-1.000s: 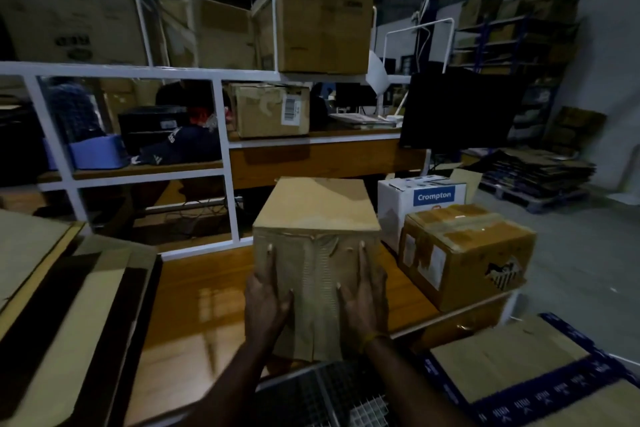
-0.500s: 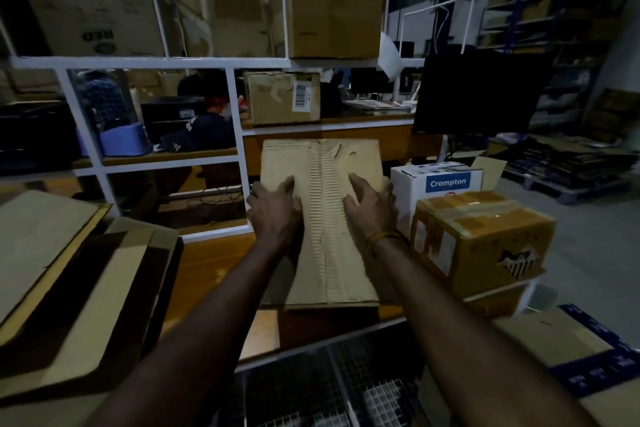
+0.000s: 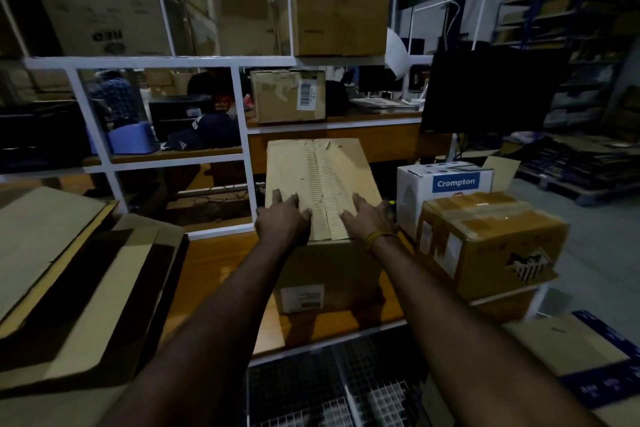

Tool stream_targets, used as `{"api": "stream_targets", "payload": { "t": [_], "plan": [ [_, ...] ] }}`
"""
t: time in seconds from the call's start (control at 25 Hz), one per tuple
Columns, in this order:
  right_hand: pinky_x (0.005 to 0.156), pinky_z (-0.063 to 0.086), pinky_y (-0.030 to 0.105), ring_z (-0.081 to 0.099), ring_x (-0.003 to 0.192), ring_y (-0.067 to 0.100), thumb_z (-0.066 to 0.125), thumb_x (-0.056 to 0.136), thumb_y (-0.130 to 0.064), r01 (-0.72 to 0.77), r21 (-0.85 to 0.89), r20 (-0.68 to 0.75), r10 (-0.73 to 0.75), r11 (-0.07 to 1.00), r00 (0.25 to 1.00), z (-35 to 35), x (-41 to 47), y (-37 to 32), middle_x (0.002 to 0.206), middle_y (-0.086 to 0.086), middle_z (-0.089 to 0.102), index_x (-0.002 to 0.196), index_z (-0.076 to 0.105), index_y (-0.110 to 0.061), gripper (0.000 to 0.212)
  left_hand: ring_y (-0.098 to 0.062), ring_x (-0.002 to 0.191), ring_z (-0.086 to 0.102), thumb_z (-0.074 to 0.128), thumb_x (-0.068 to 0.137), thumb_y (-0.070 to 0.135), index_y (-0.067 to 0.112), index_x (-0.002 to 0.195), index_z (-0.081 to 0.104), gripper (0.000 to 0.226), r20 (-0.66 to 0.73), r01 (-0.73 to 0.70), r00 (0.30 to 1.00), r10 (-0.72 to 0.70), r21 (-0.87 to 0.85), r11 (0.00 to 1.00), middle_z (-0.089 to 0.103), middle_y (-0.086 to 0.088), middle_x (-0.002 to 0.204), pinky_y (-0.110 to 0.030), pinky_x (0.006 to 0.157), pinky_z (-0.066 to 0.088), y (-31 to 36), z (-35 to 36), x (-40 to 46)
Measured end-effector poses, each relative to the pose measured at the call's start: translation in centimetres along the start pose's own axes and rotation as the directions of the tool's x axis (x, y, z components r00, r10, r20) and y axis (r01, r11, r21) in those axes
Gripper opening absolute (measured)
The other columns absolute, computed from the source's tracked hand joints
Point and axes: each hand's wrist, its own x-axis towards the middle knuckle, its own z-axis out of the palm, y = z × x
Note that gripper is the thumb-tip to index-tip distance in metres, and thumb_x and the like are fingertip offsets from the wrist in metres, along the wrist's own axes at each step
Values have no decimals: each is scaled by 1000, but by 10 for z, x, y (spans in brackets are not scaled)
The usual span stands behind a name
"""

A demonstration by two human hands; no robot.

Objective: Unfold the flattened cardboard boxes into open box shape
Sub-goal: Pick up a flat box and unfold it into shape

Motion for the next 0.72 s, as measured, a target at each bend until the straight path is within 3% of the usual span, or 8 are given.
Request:
{"api": "stream_targets", "payload": {
  "t": [0.16,0.32,0.52,0.6,0.72],
  "plan": [
    [111,28,58,26,136,49,50,76,-78,48,-16,66,-47,999,997,4,13,-4,154,26,19,152,26,-35,90,-42,122,47,38,92,62,32,141,44,58,32,17,999,-18,14,1000,40,-8,146,-48,85,45,-2,-4,8],
    [113,21,59,16,141,50,52,82,-75,72,-46,39,-70,996,997,5,7,-12,159,26,4,150,32,-35,81,-36,106,55,47,93,50,27,107,67,34,-52,-55,997,54,-17,998,64,-5,106,-42,77,41,-12,-3,15],
    [111,22,60,14,142,50,48,82,-78,166,-122,78,-157,979,984,9,10,-16,158,15,21,149,35,-39,78,-40,123,46,49,96,37,27,116,69,30,-80,-30,996,25,-58,998,65,-7,121,-51,97,39,-14,-3,9],
    [109,27,60,19,141,46,48,82,-78,236,-135,124,-220,962,968,9,18,-13,154,11,29,148,35,-42,76,-39,128,43,51,98,30,30,125,65,31,-61,-97,994,95,-35,995,61,-8,129,-52,100,38,-8,-4,8],
    [105,37,56,36,133,37,58,81,-71,356,-93,186,-335,930,924,1,21,-6,144,11,42,144,41,-44,71,-28,114,57,54,95,14,32,128,63,39,3,-261,965,263,-105,960,62,-6,130,-49,97,46,2,-3,11]
  ]
}}
